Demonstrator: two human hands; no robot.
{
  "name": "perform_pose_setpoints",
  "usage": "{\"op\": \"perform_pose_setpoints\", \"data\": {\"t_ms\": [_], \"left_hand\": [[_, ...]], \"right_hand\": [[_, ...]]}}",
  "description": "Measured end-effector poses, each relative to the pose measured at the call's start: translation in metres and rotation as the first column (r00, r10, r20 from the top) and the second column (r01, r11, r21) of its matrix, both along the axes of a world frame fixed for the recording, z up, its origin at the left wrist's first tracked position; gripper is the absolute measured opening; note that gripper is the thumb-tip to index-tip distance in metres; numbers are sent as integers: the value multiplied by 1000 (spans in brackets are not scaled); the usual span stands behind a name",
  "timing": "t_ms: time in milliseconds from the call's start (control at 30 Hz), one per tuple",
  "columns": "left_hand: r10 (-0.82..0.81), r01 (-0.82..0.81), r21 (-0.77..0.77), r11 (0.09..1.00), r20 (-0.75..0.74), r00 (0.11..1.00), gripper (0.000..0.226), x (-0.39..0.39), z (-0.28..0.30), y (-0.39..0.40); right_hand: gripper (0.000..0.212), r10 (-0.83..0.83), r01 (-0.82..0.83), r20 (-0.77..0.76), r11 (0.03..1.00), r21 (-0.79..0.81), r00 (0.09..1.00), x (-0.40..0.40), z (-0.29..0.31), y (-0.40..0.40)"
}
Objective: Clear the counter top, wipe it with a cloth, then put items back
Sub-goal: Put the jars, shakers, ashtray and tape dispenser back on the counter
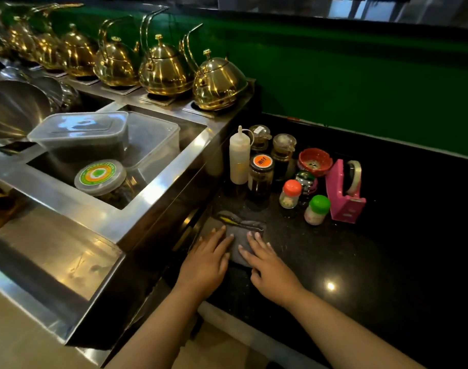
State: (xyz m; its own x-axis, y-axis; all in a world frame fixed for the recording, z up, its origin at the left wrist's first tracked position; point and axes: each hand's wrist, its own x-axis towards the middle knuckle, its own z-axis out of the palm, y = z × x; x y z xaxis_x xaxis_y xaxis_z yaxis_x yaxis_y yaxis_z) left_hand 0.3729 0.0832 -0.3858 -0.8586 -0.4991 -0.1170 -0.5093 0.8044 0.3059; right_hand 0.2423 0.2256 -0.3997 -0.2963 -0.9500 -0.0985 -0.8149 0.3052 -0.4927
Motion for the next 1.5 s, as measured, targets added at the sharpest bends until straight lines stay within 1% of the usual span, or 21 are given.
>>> {"op": "perform_pose_setpoints", "data": {"t_ms": [67,167,233,267,333,400,433,500,533,567,633,733,833,900,933,1067,1133,1300,1400,1500], "left_hand": [[-22,18,98,995,36,999,48,-5,-1,-3],[-21,-1,153,988,144,989,47,-15,7,-9],[-43,8,130,991,272,961,46,-25,20,-14],[-53,23,94,995,327,944,45,-31,29,-15],[-48,60,-20,998,363,931,40,-45,49,-11],[-26,57,-100,993,283,959,35,-62,66,-4],[-19,42,-99,994,218,976,32,-72,72,0],[-30,32,-37,999,51,998,28,-92,76,6],[-39,39,9,999,-37,999,30,-103,76,8],[-42,49,65,997,-113,993,37,-113,75,10],[-42,77,158,984,-218,975,60,-133,69,12],[-69,131,213,968,-275,959,87,-158,57,16],[-58,134,243,961,-297,953,96,-180,44,19],[-18,96,267,959,-282,959,93,-191,37,22],[0,77,269,960,-274,962,88,-195,35,24],[73,24,280,960,-332,940,58,-203,32,29],[72,32,288,957,-343,937,49,-203,34,31],[45,71,315,947,-348,936,50,-189,54,33],[-12,114,245,963,-384,923,53,-179,81,26],[-63,149,161,976,-446,893,54,-178,117,12]], "right_hand": [[66,-44,43,95,999,11,994,2,-1,1],[58,-131,137,262,991,-7,956,-2,4,4],[49,-230,256,326,966,-39,917,-8,12,9],[45,-295,334,323,940,-72,899,-12,17,12],[39,-450,509,281,839,-192,847,-21,29,18],[36,-593,639,239,697,-325,769,-34,45,25],[36,-648,679,225,631,-375,727,-41,53,28],[39,-718,728,218,542,-420,661,-57,64,33],[43,-733,738,215,526,-423,645,-65,67,35],[49,-740,744,208,527,-412,639,-73,68,37],[61,-735,745,199,559,-364,649,-89,67,40],[74,-682,730,261,626,-274,683,-108,61,40],[77,-633,692,286,689,-216,720,-120,52,36],[71,-614,672,286,713,-200,736,-126,45,35],[67,-606,668,297,718,-195,738,-127,42,35],[59,-582,671,349,702,-238,734,-129,32,37],[55,-579,677,368,693,-249,728,-129,31,38],[55,-522,660,427,692,-294,738,-130,46,46],[56,-484,656,460,655,-374,745,-137,70,46],[58,-482,649,437,599,-469,760,-150,99,35]]}}
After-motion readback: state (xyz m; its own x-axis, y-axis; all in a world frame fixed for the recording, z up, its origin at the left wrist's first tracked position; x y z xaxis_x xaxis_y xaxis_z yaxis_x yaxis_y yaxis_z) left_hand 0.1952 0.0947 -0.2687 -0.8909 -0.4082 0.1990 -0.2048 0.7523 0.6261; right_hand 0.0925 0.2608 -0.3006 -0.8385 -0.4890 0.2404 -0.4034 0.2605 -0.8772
